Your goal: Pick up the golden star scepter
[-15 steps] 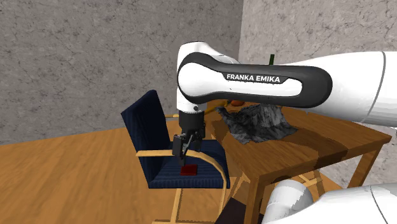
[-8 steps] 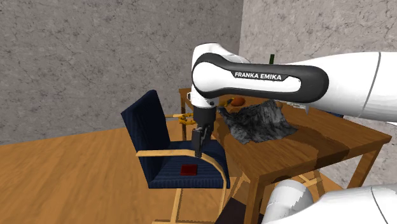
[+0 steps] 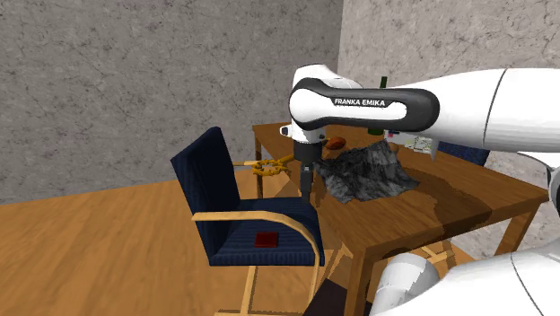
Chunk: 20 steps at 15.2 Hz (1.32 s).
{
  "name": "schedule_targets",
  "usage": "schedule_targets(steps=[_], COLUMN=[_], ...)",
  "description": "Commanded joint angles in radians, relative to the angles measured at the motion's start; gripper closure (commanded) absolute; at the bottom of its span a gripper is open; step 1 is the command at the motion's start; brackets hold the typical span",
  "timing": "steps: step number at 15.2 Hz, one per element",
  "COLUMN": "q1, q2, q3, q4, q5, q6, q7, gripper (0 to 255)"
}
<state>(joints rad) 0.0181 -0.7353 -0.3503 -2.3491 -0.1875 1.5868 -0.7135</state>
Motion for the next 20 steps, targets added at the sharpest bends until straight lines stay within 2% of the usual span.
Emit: schedule_targets(steps=[1,7,12,16,18,20], q1=[0.011,0.066,0.13,0.178,0.187,0.167], q2=[0.041,0.195,0.369,0.553,0.667,0.795], q3=[-0.054,-0.216,-0.361,-0.486,-0.545,-0.585], q4=[0.042,0.182,0.335,0.482,0.566,0.658], q5=[-0.034,-0.092,-0.075,0.009,0.084,0.18], q6=[0.006,0.05,0.093,0.122,0.13,0.126], q7=[-0.101,-0.386,-0.64,-0.87,-0.999,-1.134], gripper=[0,0,0,0,0,0])
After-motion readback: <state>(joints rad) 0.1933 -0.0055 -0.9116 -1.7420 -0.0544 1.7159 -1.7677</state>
